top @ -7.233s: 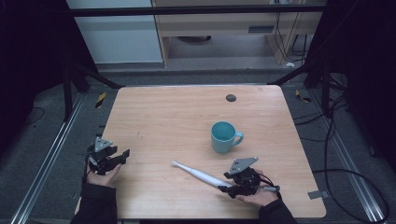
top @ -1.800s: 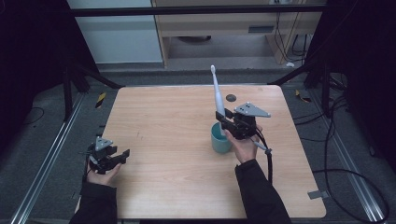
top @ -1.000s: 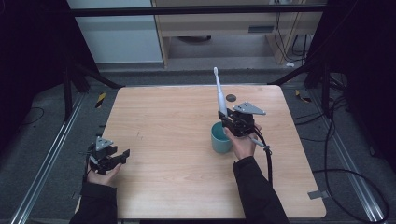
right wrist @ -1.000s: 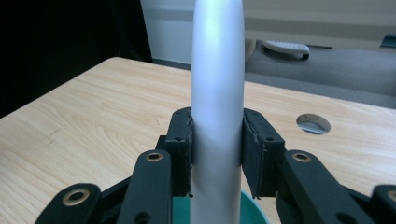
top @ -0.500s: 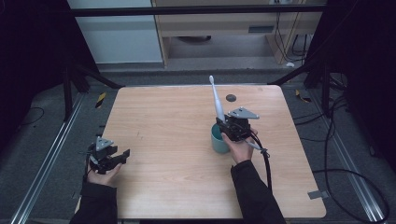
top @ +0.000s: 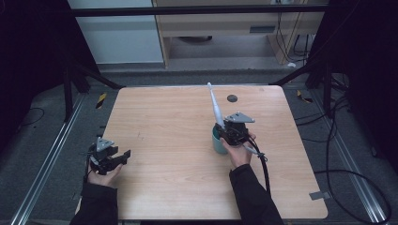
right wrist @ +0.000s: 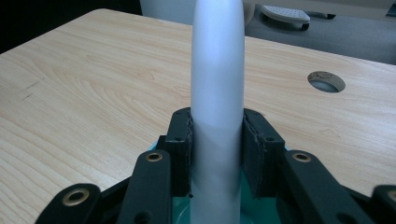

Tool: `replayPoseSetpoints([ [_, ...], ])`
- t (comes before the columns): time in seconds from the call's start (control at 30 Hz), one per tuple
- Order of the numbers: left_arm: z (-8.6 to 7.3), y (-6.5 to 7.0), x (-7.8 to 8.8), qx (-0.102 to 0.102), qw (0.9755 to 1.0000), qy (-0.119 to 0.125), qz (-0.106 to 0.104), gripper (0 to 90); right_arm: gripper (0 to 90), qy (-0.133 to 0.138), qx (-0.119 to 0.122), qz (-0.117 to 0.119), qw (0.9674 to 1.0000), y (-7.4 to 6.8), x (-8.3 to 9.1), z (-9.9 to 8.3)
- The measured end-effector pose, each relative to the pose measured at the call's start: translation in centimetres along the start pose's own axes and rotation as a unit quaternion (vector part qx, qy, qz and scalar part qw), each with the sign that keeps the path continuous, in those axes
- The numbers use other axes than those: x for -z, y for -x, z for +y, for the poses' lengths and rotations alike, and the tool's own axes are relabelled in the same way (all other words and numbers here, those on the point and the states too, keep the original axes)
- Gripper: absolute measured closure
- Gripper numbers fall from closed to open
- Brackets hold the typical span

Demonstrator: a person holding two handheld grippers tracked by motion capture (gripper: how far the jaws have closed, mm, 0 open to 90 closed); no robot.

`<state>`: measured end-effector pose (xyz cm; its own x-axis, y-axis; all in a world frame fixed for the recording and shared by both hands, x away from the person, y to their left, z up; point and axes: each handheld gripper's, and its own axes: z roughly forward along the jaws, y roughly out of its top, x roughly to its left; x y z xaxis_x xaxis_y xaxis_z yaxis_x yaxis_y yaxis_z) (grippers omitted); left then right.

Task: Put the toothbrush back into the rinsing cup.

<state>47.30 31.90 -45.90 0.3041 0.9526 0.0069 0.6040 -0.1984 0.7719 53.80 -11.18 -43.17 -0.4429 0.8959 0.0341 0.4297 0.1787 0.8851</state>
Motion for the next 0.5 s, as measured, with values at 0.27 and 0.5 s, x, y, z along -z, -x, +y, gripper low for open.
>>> replayPoseSetpoints([
  [0.27,0.01,-0.01,0.00,0.000,1.0000,0.000,0.000,42.5,66.0,-0.013,-0.001,-0.005,0.9999,0.33,-0.10,-0.43],
  [0.5,0.00,0.01,-0.03,-0.001,1.0000,-0.001,0.000,42.5,65.8,-0.025,-0.003,-0.005,0.9997,0.63,-0.28,-0.93],
])
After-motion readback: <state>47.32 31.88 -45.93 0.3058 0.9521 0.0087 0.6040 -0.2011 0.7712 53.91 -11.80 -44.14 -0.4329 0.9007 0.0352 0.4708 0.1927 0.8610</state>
